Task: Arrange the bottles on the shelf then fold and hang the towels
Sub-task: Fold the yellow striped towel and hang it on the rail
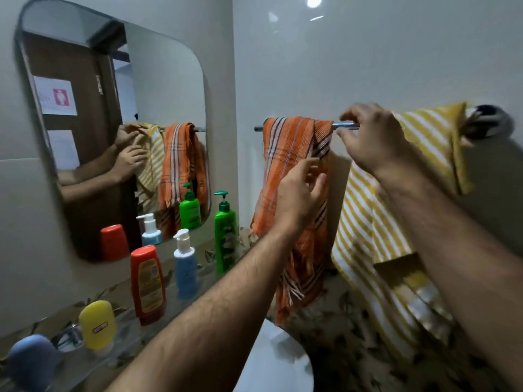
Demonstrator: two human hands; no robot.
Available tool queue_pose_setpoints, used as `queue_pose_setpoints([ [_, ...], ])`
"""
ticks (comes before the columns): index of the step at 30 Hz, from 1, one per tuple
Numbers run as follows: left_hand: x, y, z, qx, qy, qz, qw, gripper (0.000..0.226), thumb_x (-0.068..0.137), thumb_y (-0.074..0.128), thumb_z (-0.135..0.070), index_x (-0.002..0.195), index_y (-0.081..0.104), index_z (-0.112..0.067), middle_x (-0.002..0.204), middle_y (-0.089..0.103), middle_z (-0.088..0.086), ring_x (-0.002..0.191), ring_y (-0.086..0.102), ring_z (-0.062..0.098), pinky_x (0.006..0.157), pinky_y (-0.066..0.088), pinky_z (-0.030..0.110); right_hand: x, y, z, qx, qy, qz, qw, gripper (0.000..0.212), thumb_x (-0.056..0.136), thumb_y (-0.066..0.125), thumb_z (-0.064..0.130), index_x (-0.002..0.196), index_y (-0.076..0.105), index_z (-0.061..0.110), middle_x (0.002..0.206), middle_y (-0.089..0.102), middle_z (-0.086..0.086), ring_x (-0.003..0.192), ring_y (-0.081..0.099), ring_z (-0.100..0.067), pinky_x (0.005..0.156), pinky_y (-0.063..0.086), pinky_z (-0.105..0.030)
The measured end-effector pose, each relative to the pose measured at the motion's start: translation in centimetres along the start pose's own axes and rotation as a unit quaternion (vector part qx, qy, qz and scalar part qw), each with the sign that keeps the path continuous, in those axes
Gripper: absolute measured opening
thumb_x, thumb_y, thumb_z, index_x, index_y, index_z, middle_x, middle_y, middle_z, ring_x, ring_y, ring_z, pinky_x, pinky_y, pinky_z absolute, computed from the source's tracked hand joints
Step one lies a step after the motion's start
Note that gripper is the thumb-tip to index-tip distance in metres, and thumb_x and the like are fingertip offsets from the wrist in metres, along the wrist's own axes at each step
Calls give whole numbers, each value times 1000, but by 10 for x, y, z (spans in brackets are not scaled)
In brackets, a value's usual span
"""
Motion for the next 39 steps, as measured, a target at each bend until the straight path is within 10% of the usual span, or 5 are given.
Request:
queue_pose_setpoints([
  [6,40,56,-46,-63,-5,-7,998,30,89,69,-26,116,65,-13,96,69,-7,77,62,-7,72,48,6,25,-41,-48,-49,17,-46,998,16,88,62,14,102,69,10,106,67,-15,101,60,-35,85,49,-40],
  [13,76,102,-63,-39,-142,13,989,58,78,72,-56,112,61,-11,107,71,8,105,65,23,90,50,36,32,-56,-82,-39,29,-51,997,15,83,64,17,95,70,10,97,70,-16,96,63,-34,82,48,-36],
  [23,64,91,-64,-189,-125,-42,973,24,90,52,-14,68,58,-20,58,57,-17,58,50,-6,64,44,19,6,-54,-67,143,50,-89,985,14,82,65,31,86,69,18,84,73,0,85,68,-23,79,53,-40],
  [32,28,63,-53,-238,-158,-74,956,13,85,55,-10,88,64,-19,83,65,-6,82,62,6,82,55,32,-52,-28,-74,239,106,-202,944,16,83,70,26,88,62,13,83,63,-2,73,60,-19,72,53,-37],
  [39,-3,63,-54,-257,-237,44,936,18,67,56,-16,84,61,-16,95,63,12,93,60,27,95,50,49,-65,1,-85,433,325,8,841,63,76,75,56,116,43,19,116,62,-1,104,63,-17,82,53,-25],
])
Point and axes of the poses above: each hand's wrist, its own x-axis towards the middle knuckle, its own y-axis out of the palm, z = x × y, the point moved 2 cm from there along x, towards the middle knuckle
